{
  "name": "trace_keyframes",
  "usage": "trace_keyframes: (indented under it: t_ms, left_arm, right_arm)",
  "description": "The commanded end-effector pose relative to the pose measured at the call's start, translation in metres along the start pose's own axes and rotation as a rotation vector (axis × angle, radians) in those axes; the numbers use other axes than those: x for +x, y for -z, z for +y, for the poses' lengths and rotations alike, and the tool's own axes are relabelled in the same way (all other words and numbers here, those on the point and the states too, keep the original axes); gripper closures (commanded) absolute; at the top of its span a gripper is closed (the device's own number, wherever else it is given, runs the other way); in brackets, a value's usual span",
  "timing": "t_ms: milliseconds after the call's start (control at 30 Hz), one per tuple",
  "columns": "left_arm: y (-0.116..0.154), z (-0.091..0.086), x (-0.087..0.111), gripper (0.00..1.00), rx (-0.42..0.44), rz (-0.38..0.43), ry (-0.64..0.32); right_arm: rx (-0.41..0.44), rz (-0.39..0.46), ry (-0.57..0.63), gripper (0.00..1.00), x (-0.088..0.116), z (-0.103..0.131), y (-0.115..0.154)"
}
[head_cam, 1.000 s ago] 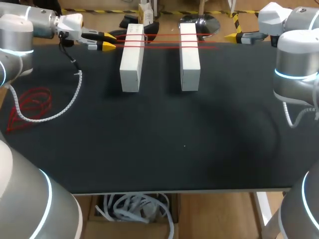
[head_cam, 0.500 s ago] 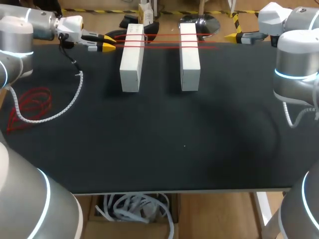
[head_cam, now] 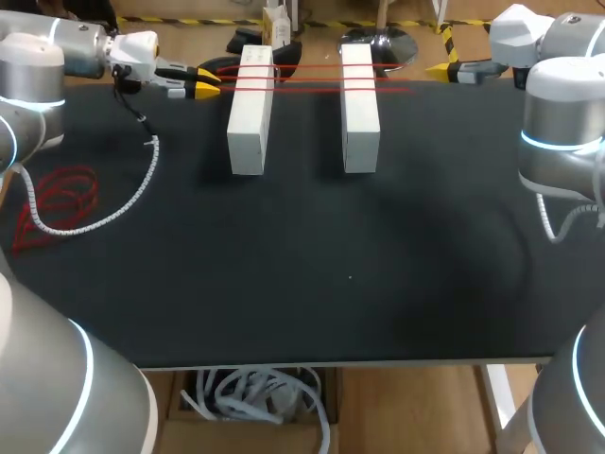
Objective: Grab the tape and strap the tape.
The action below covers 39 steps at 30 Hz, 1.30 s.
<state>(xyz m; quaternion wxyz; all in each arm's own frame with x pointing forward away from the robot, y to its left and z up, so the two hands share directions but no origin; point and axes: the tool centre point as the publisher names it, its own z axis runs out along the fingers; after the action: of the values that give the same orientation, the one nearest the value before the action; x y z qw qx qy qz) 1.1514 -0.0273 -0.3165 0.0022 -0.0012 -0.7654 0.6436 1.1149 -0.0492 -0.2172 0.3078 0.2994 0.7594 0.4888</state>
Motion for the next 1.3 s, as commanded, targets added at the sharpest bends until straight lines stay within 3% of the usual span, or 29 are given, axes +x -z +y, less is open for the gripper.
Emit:
trace_keyframes:
  t_ms: [33,167,267,700,1067,1167,1200,1300]
  left_arm:
    - [-0.0004,0.0057,-0.0078,0.84,0.010,0.020,0.003]
    - [-0.0013,0.0074,-0.0064,0.83,0.012,0.018,0.008]
    - [-0.0012,0.0085,-0.0056,0.75,0.013,0.017,0.013]
    - [-0.0018,0.0107,-0.0019,0.87,0.016,0.014,0.014]
    - [-0.0008,0.0075,-0.0006,0.87,0.017,0.011,0.006]
    - [-0.0008,0.0074,-0.0004,0.91,0.017,0.011,0.007]
    - [-0.0008,0.0074,-0.0003,1.00,0.017,0.011,0.007]
    - [-0.0007,0.0076,-0.0001,1.00,0.018,0.011,0.008]
  right_arm:
    - [0.002,0.001,0.000,0.00,-0.0002,0.0003,0.0005]
    - [0.002,0.001,0.000,0.00,-0.0002,0.0003,0.0005]
    - [0.002,0.001,0.000,0.00,-0.0002,0.0003,0.0005]
    - [0.002,0.001,0.000,0.00,-0.0002,0.0003,0.0005]
    - [0.002,0.001,0.000,0.00,-0.0002,0.0003,0.0005]
    - [0.002,0.001,0.000,0.00,-0.0002,0.0003,0.0005]
    - [0.002,0.001,0.000,0.00,-0.0002,0.0003,0.0005]
    - [0.002,0.001,0.000,0.00,-0.0002,0.0003,0.0005]
